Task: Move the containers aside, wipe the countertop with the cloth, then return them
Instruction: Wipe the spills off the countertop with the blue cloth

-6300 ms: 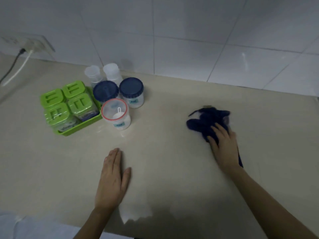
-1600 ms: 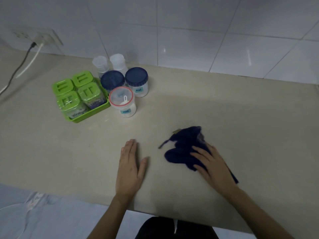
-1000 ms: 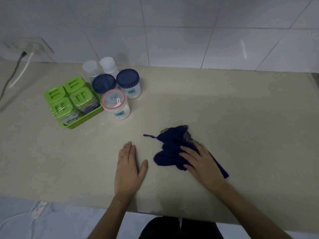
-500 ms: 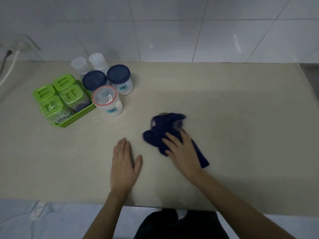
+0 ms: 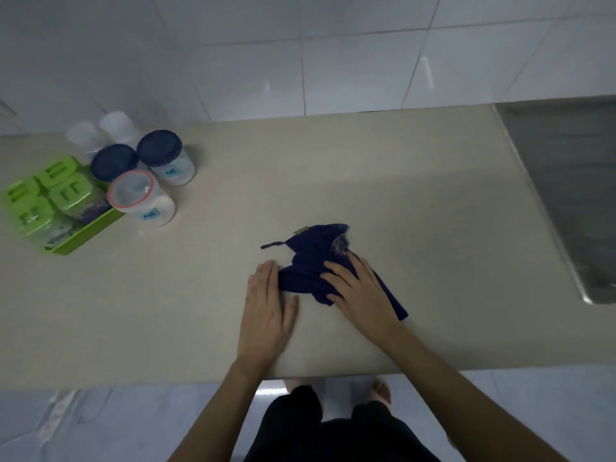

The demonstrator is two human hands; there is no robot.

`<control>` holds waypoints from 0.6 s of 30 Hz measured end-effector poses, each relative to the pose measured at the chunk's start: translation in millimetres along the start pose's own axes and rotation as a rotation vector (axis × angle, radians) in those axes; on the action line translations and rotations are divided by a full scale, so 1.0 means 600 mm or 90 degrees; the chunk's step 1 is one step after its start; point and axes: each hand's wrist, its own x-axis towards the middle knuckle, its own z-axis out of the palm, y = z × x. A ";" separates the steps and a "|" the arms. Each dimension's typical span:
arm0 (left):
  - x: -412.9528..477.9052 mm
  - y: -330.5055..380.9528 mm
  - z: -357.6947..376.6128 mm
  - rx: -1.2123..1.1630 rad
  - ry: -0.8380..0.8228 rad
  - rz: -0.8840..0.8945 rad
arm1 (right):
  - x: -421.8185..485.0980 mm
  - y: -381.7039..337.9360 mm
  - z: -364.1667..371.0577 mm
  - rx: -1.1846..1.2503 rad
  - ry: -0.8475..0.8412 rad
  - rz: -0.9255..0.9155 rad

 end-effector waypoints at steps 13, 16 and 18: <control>0.021 0.243 0.106 0.017 -0.037 0.082 | -0.213 0.257 -0.111 -0.046 0.028 0.311; 0.018 0.254 0.114 0.021 -0.037 0.066 | -0.239 0.289 -0.123 -0.056 0.026 0.338; 0.014 0.253 0.115 0.030 -0.036 0.062 | -0.259 0.309 -0.126 -0.065 0.030 0.364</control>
